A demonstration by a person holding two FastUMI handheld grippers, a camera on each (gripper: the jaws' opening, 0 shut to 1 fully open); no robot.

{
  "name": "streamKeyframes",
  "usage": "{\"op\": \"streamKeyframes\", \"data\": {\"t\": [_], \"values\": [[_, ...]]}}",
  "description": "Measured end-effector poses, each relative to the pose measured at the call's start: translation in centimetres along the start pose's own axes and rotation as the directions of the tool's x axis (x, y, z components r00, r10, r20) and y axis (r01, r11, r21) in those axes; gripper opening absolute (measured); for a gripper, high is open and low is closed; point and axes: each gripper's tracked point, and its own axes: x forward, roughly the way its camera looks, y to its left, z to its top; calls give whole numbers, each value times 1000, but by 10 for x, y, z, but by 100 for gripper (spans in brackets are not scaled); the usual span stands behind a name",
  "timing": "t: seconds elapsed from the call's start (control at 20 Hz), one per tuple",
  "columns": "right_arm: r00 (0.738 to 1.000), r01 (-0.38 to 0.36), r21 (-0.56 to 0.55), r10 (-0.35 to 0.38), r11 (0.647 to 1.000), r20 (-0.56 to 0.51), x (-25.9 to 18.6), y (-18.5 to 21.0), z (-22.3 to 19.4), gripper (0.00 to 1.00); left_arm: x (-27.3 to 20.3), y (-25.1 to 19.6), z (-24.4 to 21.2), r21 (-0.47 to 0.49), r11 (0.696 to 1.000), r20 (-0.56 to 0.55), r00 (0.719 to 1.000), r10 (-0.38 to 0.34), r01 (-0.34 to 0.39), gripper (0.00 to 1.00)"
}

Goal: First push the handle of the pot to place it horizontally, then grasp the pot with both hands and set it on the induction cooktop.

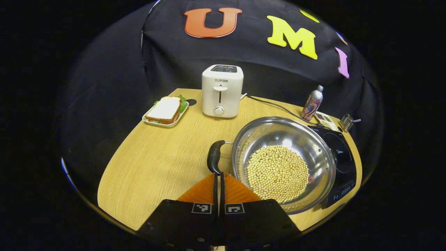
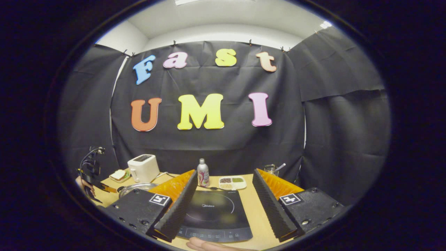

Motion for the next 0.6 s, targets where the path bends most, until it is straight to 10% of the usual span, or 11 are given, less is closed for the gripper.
{"op": "streamKeyframes", "data": {"t": [0.1,0.2,0.35,0.6], "values": [[998,-28,-9,28,1000,-49,10,18,-16,96,-15,-13,13,-28,998,68,996,-56,58,7],[994,-51,-14,50,999,-100,20,33,-34,99,-29,-13,24,3,999,136,989,-49,49,58],[981,-76,-15,72,997,-182,38,55,-61,100,-42,-17,39,50,998,199,978,-54,45,97],[953,-110,-6,104,994,-283,73,86,-94,96,-41,-15,46,50,997,210,975,-76,67,96]]}}
